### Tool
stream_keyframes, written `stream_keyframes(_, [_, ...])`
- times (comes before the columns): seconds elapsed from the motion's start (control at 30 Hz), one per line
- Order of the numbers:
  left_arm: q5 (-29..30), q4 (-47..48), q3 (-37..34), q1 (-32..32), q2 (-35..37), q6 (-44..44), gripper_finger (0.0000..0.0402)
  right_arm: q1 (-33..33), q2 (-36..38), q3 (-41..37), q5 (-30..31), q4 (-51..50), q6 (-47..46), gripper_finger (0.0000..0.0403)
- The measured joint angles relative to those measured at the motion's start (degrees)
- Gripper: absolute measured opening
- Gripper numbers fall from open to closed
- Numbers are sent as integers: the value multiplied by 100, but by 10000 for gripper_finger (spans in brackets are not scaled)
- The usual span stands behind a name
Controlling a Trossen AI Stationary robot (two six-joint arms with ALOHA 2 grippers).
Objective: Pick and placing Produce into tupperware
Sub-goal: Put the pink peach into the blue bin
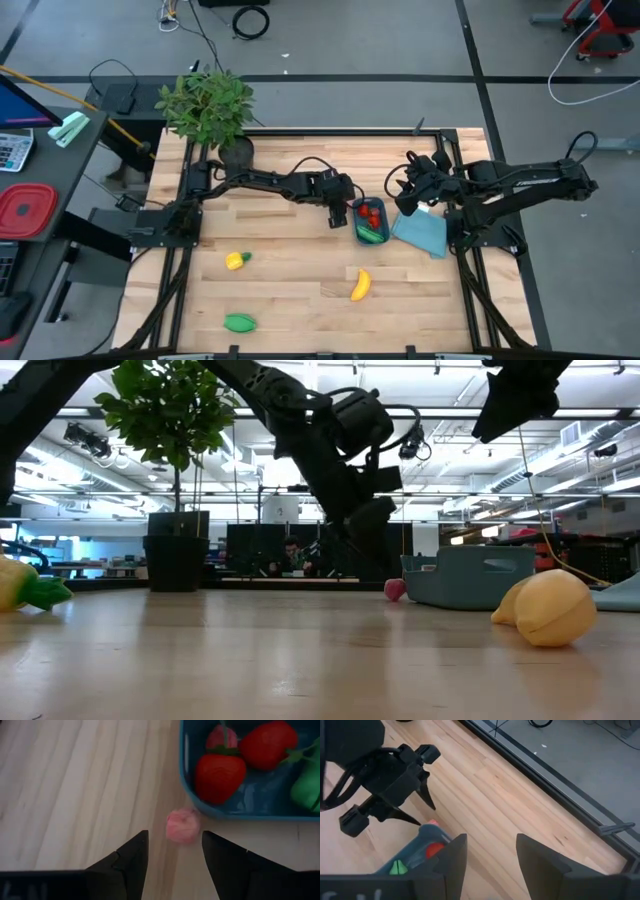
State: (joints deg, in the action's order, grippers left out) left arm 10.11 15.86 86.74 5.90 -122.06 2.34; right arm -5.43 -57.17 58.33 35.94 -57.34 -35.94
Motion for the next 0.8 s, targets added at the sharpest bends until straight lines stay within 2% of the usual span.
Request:
stream_keyframes(0.23, [-59,37,-7,-16,-111,32,194,2,-4,0,2,11,0,179])
stream_keyframes(0.8, [-336,-612,2,113,-299,107,205,4,-24,0,31,61,-31,179])
